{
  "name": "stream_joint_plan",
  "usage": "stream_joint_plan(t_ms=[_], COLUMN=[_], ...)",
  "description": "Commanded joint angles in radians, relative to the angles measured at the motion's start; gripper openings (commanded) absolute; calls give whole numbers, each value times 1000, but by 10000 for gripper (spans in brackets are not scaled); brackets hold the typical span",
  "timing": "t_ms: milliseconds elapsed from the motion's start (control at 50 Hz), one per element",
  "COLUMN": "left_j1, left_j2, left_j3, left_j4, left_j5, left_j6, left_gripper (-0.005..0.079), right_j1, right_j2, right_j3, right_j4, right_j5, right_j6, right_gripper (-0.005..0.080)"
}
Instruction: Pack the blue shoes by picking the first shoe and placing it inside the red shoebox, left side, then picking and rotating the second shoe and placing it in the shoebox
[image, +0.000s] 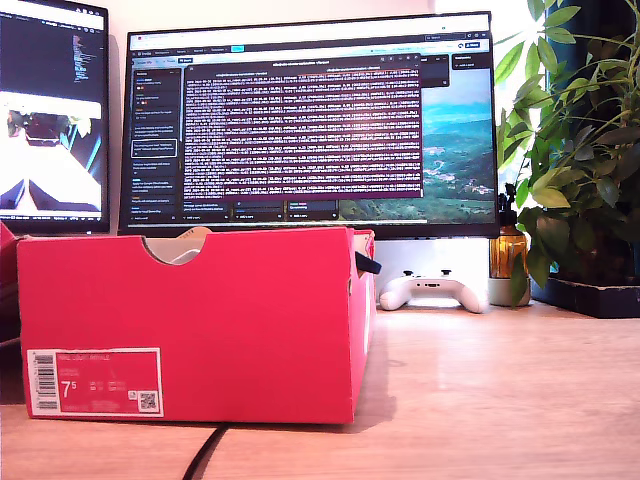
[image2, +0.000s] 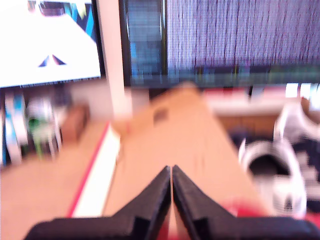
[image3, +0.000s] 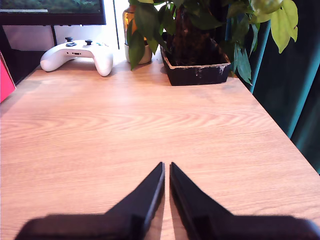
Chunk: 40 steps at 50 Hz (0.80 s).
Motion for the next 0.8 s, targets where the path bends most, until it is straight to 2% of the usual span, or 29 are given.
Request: stream_joint_plan(t_ms=[0,100,300,780], left_j1=[-5,-8,-24,-24], left_j2=[-8,-8,-8,-8], left_j3=[-23,-23,-23,-21], left_j4=[-42,-114,-259,-262], left_j5=[0,1,1,13], left_j6=[-25,-74,-79,-117], left_gripper=[-19,-19,-19,-19], right_j1=[-1,-1,-1,-1], right_j2=[-7,-7,-7,-7], right_j3=[-6,-6,-6,-6], right_j4=[8,8,8,8], right_j5=[1,1,1,1], right_j6=[3,3,3,3], right_gripper=[-13,-13,-13,-13])
